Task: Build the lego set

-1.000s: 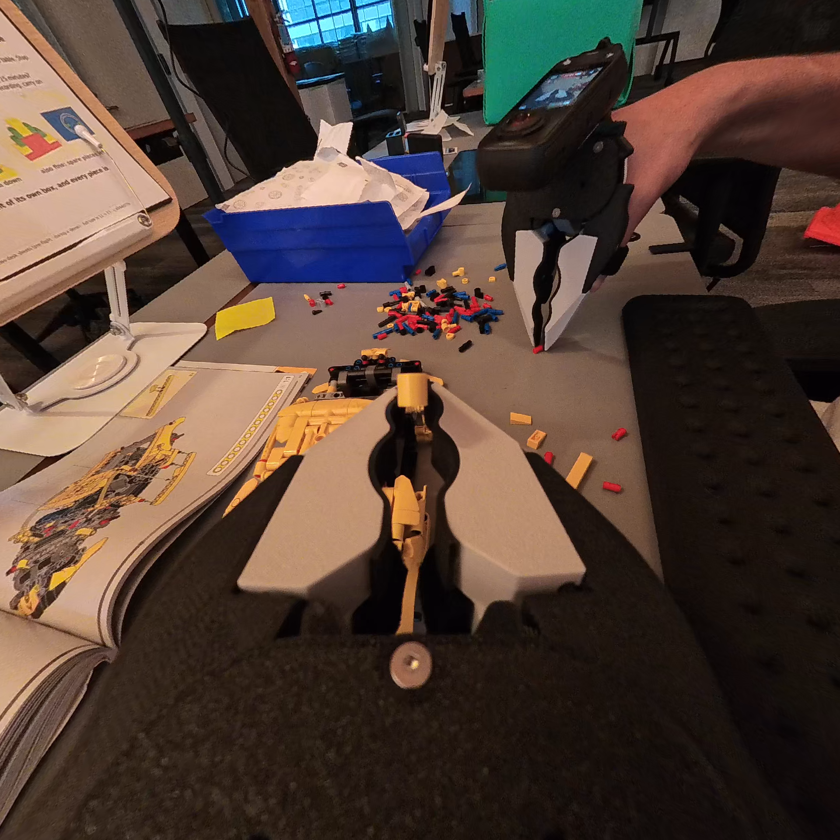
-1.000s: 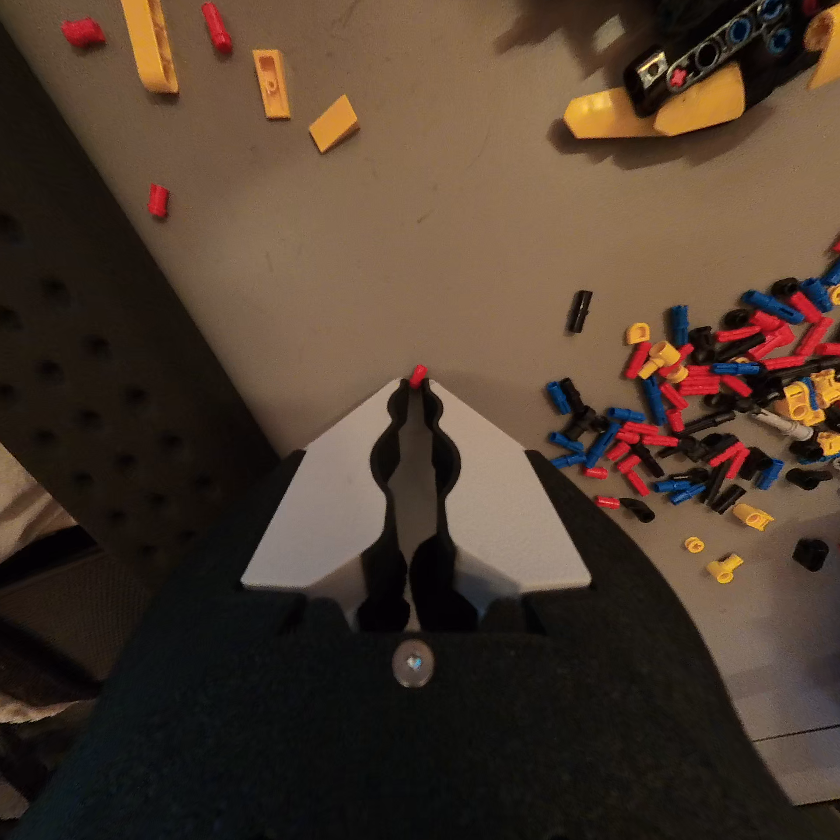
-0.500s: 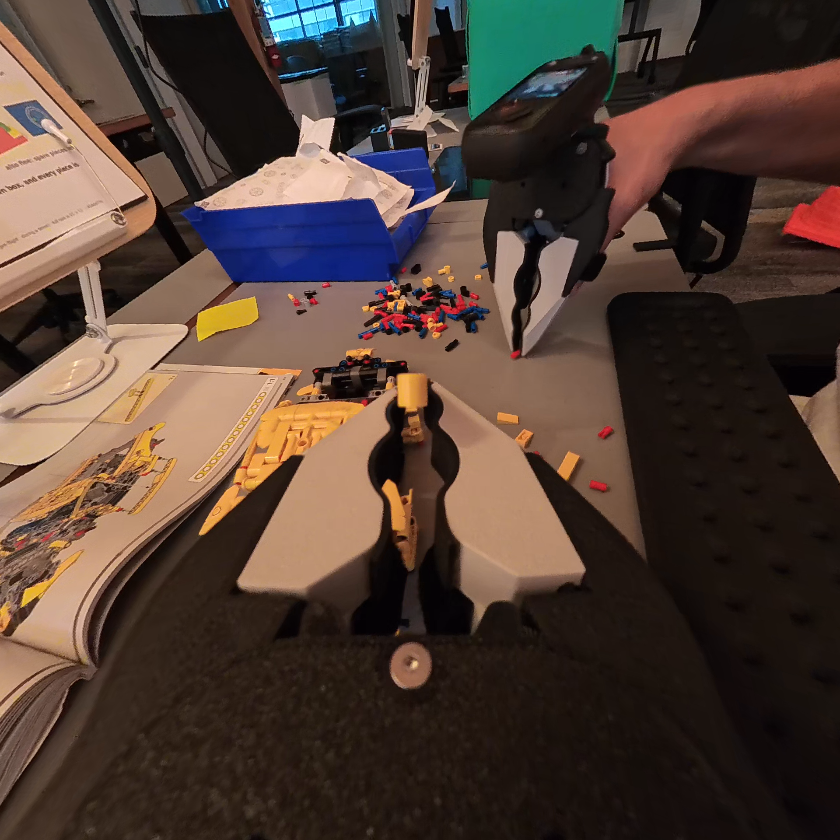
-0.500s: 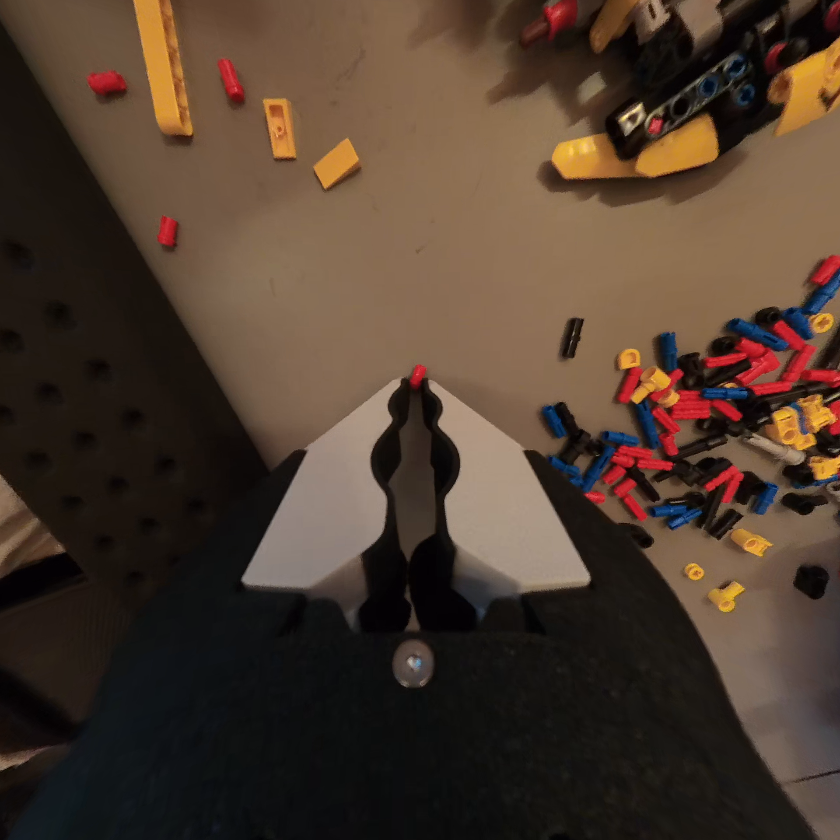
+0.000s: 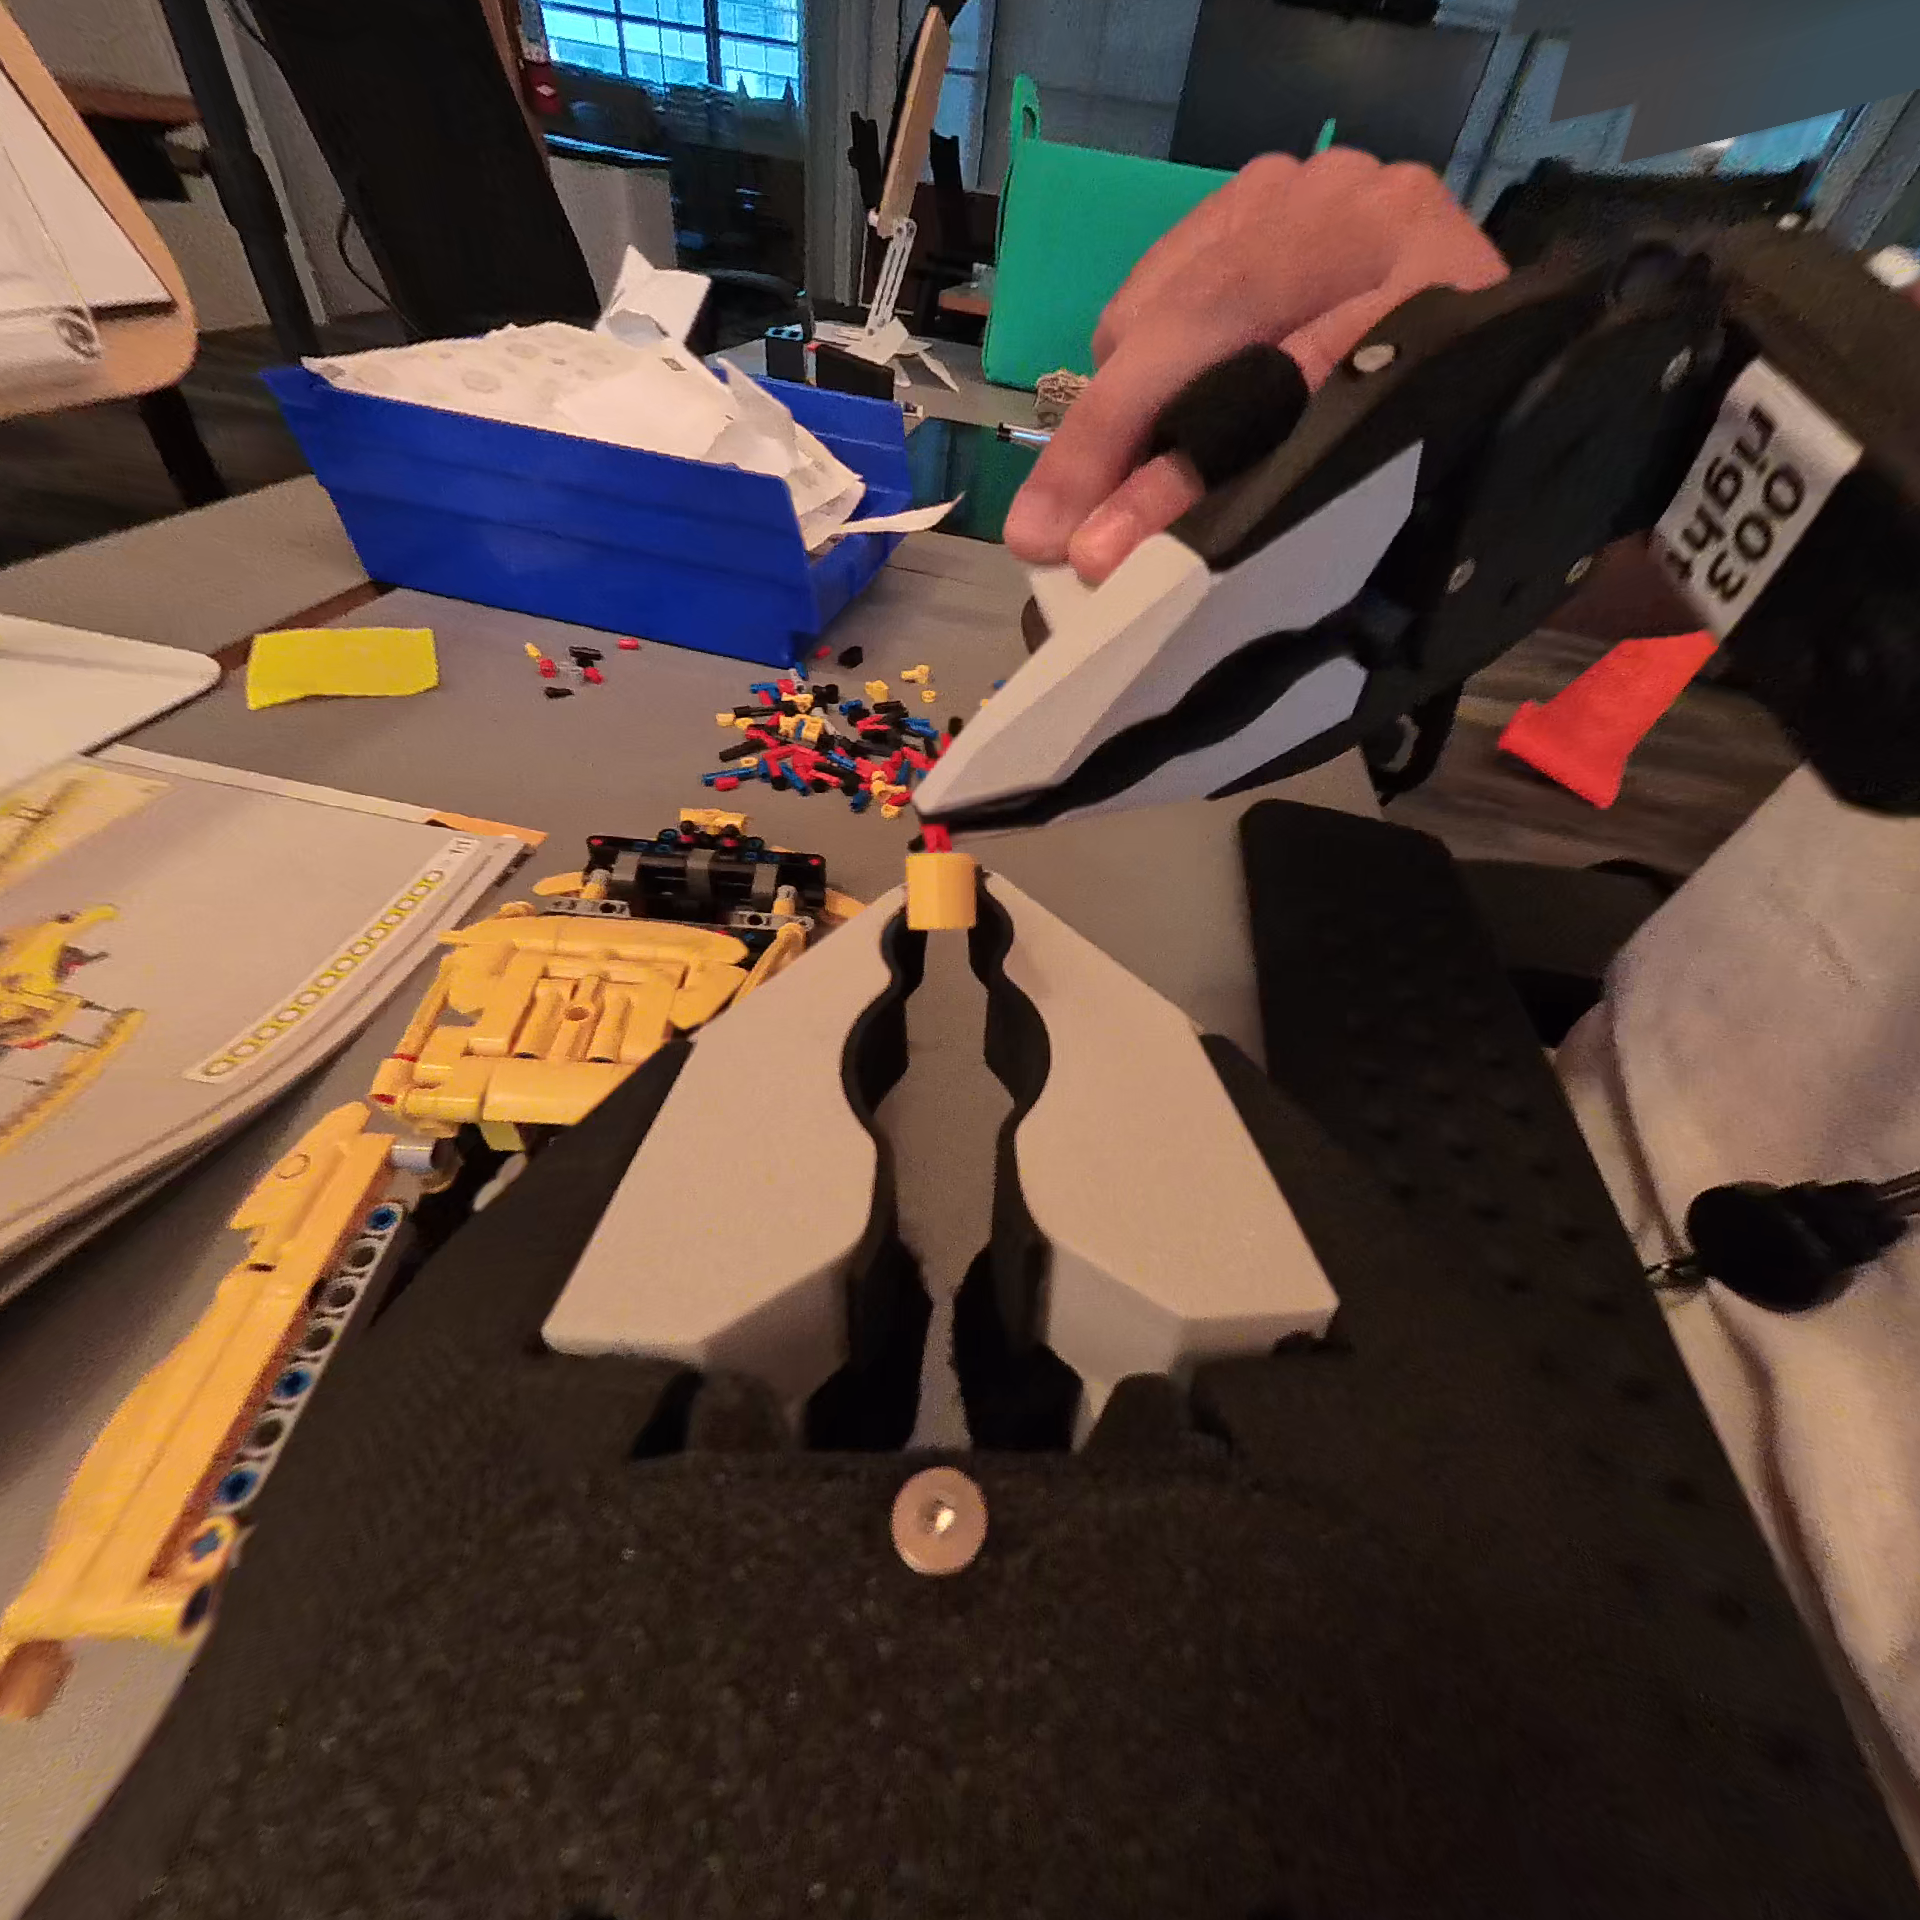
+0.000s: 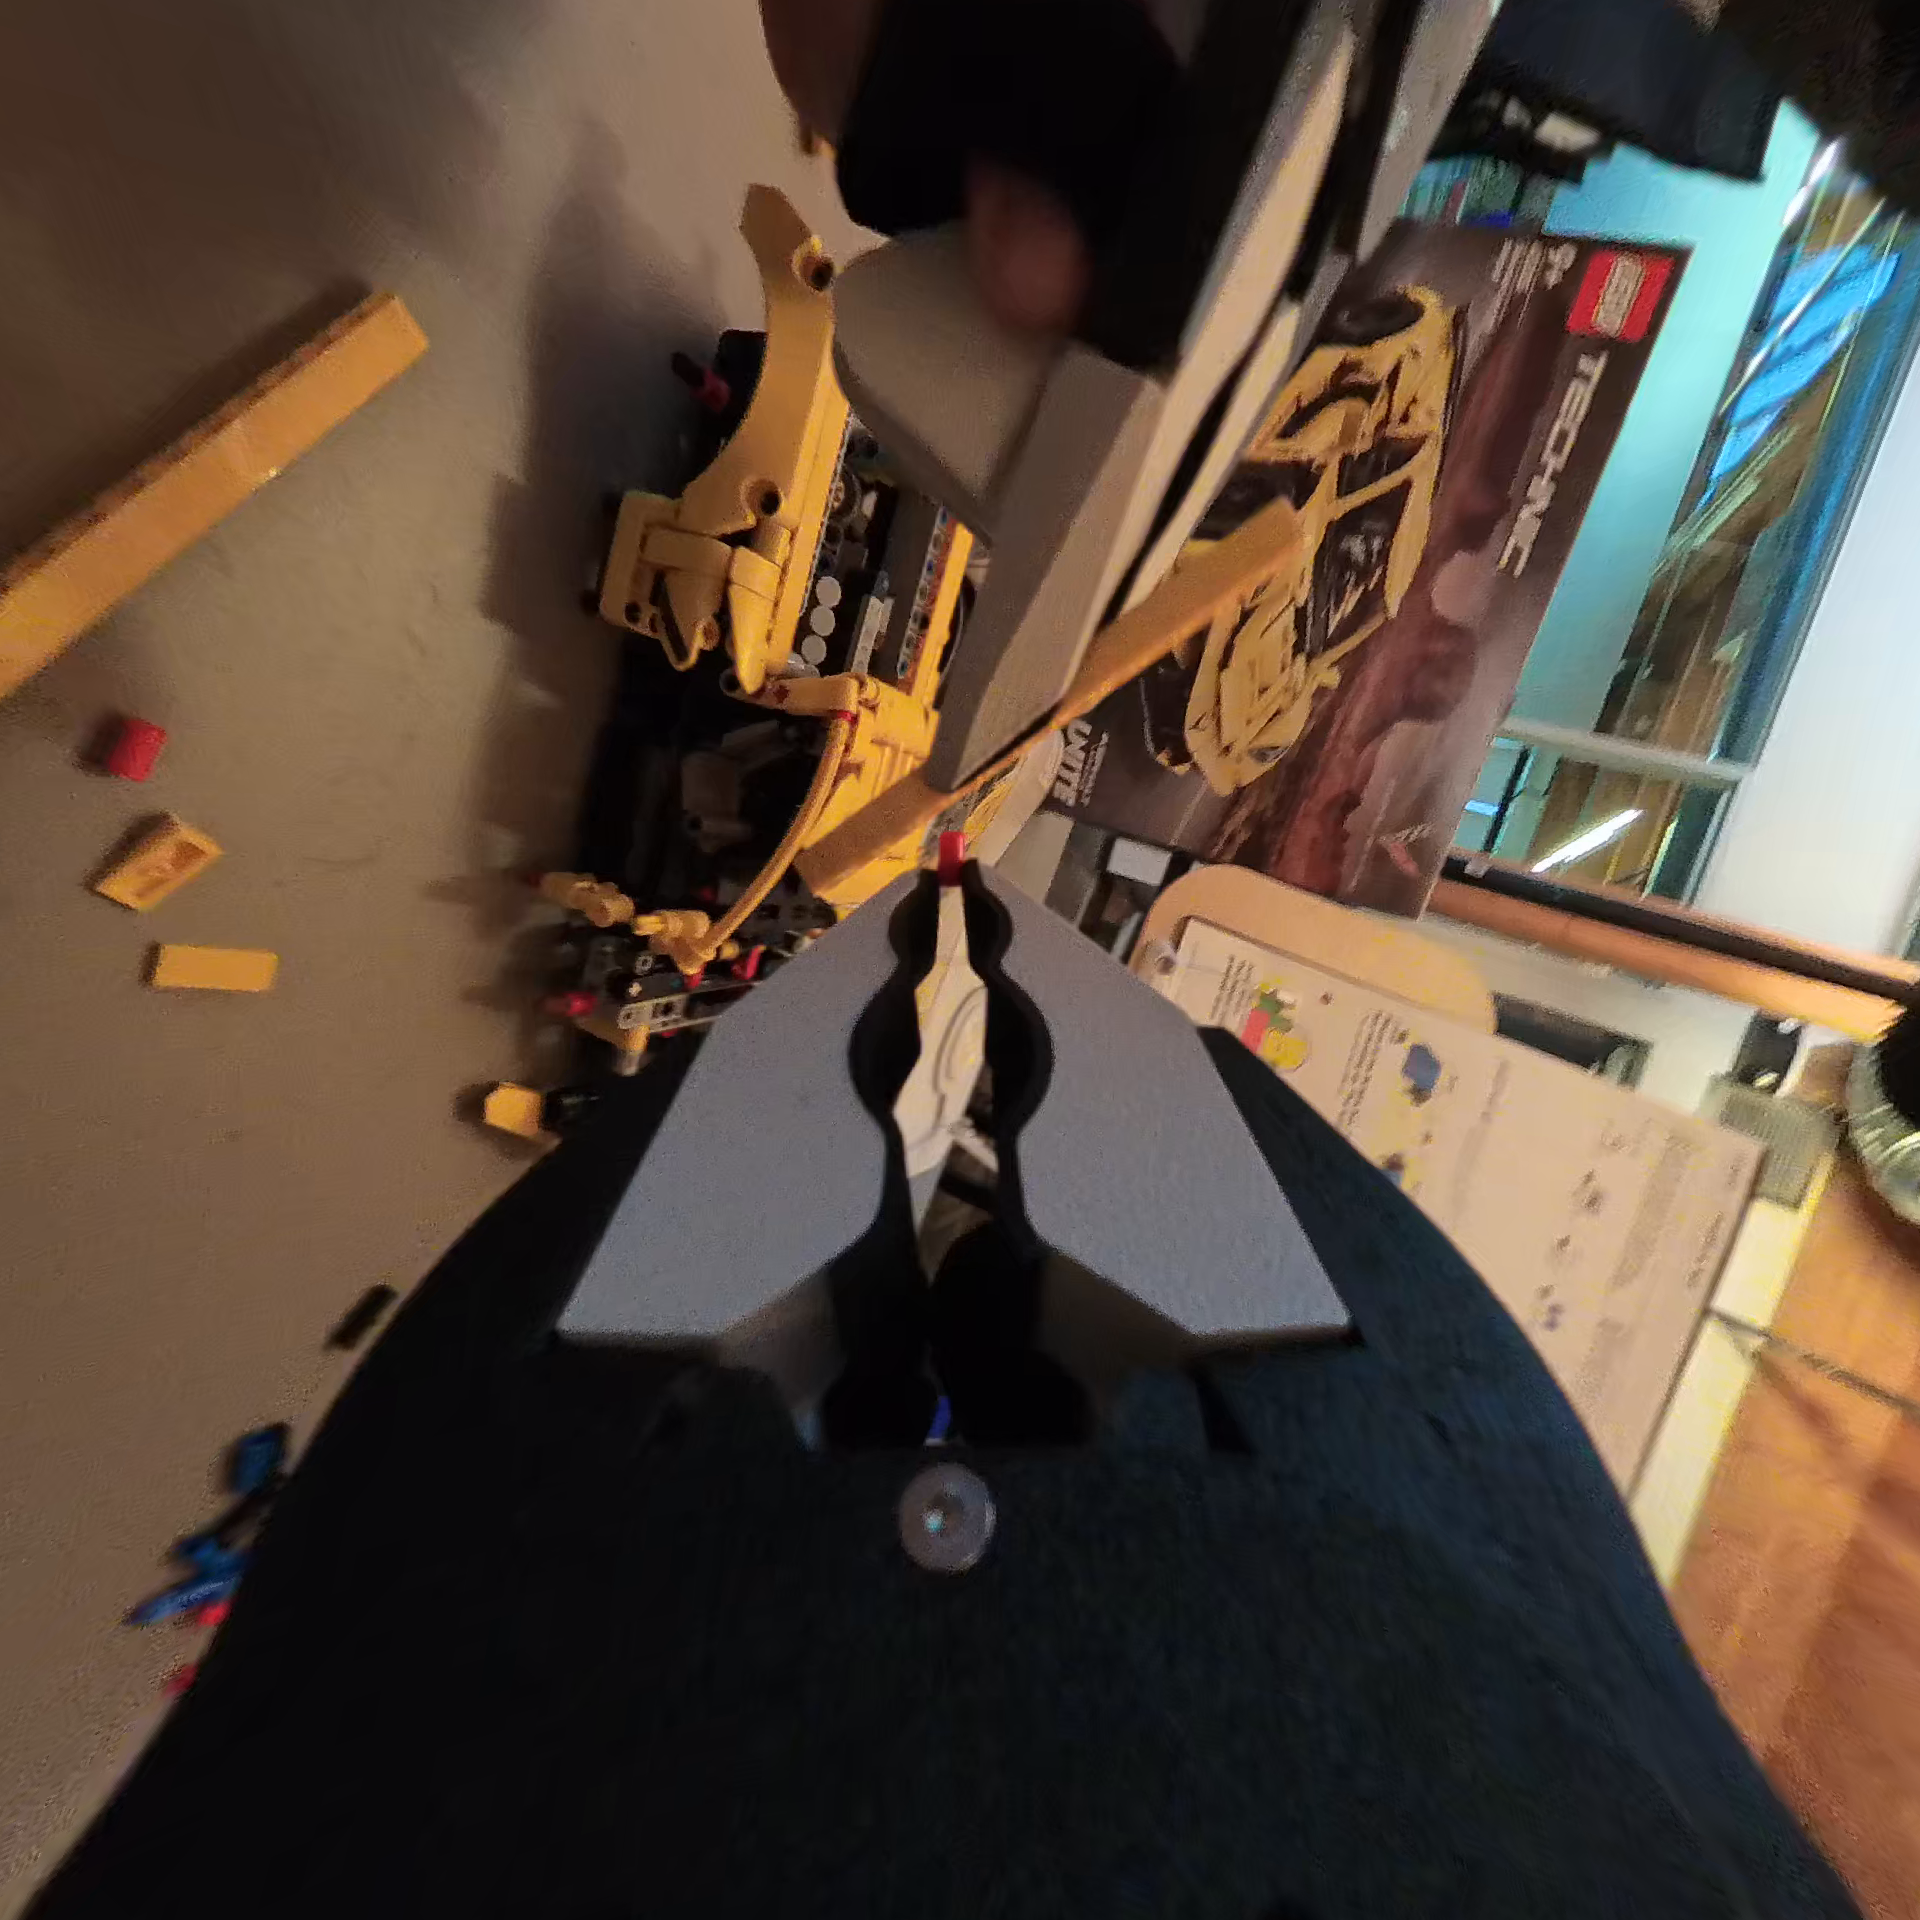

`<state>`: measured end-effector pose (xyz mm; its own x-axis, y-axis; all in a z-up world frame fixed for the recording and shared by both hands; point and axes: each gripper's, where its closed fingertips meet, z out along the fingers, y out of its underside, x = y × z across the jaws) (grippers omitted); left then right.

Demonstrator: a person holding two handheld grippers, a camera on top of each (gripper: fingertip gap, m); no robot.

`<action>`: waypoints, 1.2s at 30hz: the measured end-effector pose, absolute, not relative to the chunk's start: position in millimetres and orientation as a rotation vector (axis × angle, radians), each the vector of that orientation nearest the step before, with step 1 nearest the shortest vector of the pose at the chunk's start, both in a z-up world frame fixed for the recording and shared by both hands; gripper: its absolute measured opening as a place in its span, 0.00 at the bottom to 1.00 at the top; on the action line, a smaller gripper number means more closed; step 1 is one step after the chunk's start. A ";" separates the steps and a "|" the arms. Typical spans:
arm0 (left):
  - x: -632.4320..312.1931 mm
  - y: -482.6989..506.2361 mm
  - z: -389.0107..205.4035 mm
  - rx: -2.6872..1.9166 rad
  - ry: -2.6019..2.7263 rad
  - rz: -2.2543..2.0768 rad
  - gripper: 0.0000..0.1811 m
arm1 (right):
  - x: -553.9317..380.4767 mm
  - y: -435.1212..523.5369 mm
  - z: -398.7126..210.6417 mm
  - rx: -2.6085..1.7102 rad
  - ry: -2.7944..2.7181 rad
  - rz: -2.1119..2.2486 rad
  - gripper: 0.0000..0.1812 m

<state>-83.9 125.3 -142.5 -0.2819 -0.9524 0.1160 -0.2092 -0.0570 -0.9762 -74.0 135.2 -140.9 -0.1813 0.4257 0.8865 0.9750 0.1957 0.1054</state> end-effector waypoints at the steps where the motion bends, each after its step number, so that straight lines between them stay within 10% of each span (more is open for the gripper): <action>1: -83.6 125.4 -142.4 -1.285 1.533 -1.417 0.04 | -75.7 136.9 -141.9 -1.296 -1.765 -0.952 0.02; 36: -83.9 137.7 -136.2 -1.364 1.424 -1.465 0.04 | -86.0 149.5 -133.0 -1.014 -2.092 -1.130 0.01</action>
